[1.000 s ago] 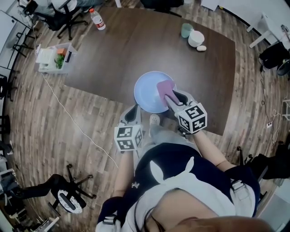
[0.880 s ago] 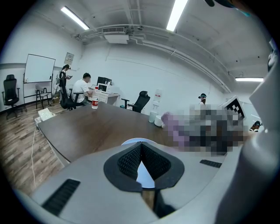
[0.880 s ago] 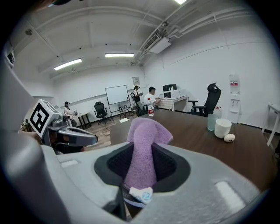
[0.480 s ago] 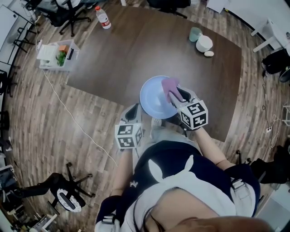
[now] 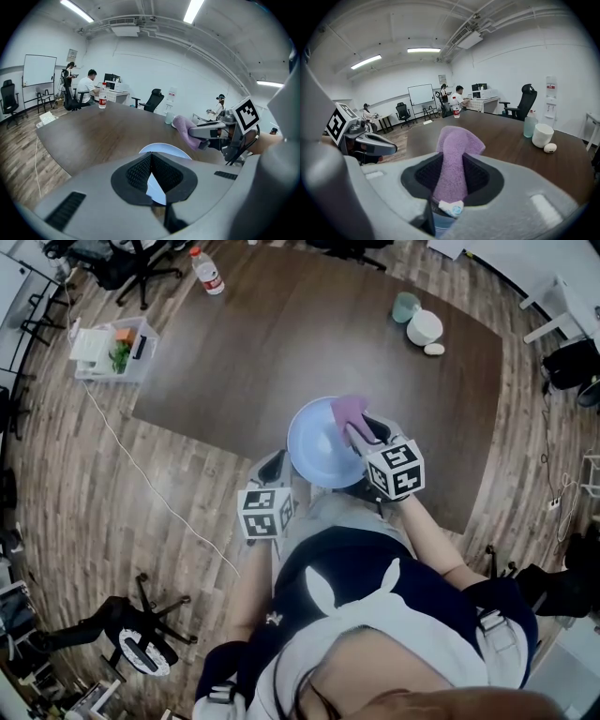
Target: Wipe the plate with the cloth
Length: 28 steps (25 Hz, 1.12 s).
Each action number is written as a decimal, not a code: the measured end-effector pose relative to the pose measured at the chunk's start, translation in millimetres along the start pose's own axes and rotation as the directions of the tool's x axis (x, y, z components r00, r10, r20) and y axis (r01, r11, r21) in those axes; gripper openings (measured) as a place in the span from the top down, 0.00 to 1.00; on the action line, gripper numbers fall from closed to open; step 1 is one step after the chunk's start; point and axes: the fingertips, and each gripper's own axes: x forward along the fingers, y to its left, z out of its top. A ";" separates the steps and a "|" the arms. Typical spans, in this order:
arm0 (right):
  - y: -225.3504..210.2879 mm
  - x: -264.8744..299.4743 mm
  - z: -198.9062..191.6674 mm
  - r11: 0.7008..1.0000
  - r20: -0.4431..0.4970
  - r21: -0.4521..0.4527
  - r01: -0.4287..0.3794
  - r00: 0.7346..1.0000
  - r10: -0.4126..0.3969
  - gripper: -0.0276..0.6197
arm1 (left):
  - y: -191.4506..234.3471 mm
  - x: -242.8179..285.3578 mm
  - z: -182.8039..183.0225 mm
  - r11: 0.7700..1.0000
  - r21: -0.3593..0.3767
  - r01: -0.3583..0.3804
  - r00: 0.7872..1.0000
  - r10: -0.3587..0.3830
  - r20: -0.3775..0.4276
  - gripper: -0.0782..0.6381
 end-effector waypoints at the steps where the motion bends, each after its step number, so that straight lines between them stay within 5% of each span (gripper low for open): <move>1: -1.9 4.2 -2.0 1.000 -0.007 0.001 0.003 1.000 -0.003 0.77 | 2.3 3.7 -1.4 1.000 -0.001 0.002 1.000 -0.002 -0.007 0.88; 28: -22.0 84.1 -55.0 1.000 -0.194 0.008 0.014 0.981 -0.012 0.77 | 27.1 71.5 -60.2 0.999 -0.037 0.002 0.979 -0.009 -0.204 0.88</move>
